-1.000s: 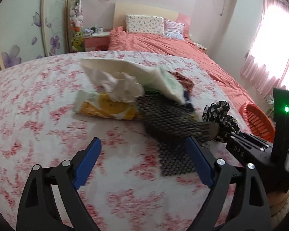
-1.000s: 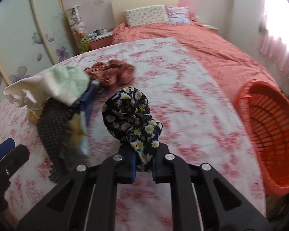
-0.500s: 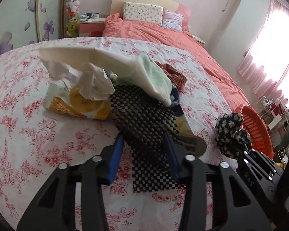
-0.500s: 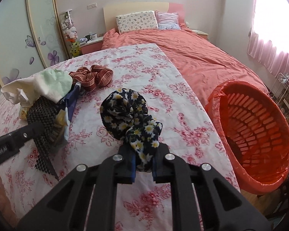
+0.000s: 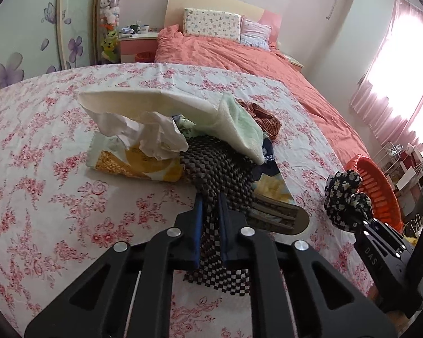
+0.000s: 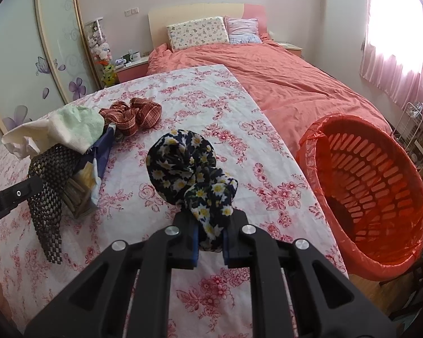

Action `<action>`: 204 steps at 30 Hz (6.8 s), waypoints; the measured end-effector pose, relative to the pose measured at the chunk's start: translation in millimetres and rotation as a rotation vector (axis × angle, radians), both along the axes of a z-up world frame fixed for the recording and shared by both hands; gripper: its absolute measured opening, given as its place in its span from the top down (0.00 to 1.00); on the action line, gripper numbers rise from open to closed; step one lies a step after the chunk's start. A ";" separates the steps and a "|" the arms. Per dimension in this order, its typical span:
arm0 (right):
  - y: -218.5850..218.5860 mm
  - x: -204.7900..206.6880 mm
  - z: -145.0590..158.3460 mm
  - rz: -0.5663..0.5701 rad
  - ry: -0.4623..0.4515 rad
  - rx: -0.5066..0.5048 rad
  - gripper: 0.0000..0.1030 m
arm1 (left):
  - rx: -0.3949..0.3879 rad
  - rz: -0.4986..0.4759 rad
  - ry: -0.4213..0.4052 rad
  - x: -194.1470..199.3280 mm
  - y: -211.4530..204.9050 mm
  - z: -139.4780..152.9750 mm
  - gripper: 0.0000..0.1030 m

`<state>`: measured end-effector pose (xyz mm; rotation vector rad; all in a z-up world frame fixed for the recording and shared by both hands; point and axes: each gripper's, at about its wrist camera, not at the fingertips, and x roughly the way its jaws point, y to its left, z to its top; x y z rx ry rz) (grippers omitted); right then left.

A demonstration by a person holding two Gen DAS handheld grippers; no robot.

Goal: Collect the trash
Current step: 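Lift the black mesh cloth with the left tool, then carry both cloths over the orange basket and open both tools, then move both tools back to the bed toward the white tissues, then grasp the white tissues with the left tool while the right tool grasps the brown comb, then lift the tissues in the left tool while the right tool lifts the brown comb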

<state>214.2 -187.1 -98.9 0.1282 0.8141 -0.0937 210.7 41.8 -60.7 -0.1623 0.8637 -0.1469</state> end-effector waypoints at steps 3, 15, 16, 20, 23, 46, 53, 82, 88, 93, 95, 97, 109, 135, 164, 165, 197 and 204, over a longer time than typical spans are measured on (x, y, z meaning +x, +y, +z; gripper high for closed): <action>-0.7 -4.1 4.9 0.000 -0.013 0.004 0.88 | 0.006 -0.005 -0.014 -2.8 -0.6 5.1 0.93; -5.7 -28.1 40.6 -0.008 -0.094 0.021 0.88 | 0.006 -0.039 -0.107 -22.7 -10.1 40.6 0.93; -5.7 -29.6 42.9 -0.009 -0.099 0.022 0.88 | 0.005 -0.042 -0.112 -24.3 -10.8 42.8 0.93; -11.3 -40.8 55.9 -0.015 -0.131 0.031 0.88 | -0.001 -0.059 -0.144 -31.9 -18.4 57.2 0.93; -14.7 -48.9 64.6 -0.022 -0.152 0.033 0.88 | -0.004 -0.073 -0.165 -35.5 -25.0 64.7 0.93; -90.9 -96.3 95.7 -0.166 -0.250 0.075 0.88 | -0.027 -0.220 -0.193 -27.8 -102.7 74.0 0.93; -122.2 -105.0 92.6 -0.239 -0.263 0.092 0.88 | -0.042 -0.280 -0.187 -23.8 -134.3 72.1 0.93; -237.8 -93.3 44.6 -0.446 -0.214 0.182 0.86 | -0.079 -0.526 -0.093 1.0 -294.0 42.1 0.93; -254.4 -78.9 31.4 -0.453 -0.184 0.211 0.70 | -0.057 -0.529 -0.031 9.0 -312.1 25.6 0.84; -257.7 -76.9 24.1 -0.455 -0.168 0.210 0.61 | -0.034 -0.487 -0.005 11.9 -303.4 17.0 0.59; -257.6 -77.3 23.0 -0.457 -0.165 0.205 0.58 | -0.023 -0.473 -0.004 10.5 -297.3 17.1 0.56; -253.5 -78.4 23.4 -0.456 -0.166 0.193 0.51 | 0.005 -0.454 -0.021 7.5 -289.8 19.2 0.51; -207.6 -82.7 43.3 -0.368 -0.194 0.092 0.32 | 0.094 -0.319 -0.072 -1.1 -216.9 25.2 0.33; -28.6 -38.6 33.2 -0.013 -0.108 0.070 0.31 | 0.136 0.171 -0.143 4.8 10.4 27.8 0.18; 96.4 2.0 36.4 0.299 -0.065 0.075 0.45 | 0.065 0.206 -0.132 21.6 80.5 29.0 0.69; 101.9 4.1 35.9 0.316 -0.061 0.071 0.47 | 0.065 0.217 -0.139 18.5 86.3 31.1 0.69; 192.1 36.0 -3.4 0.453 0.095 0.026 0.57 | 0.001 0.354 -0.081 -29.8 174.2 2.2 0.69; 211.3 46.8 -8.7 0.441 0.089 -0.038 0.60 | -0.011 0.358 -0.069 -31.0 177.5 -2.4 0.69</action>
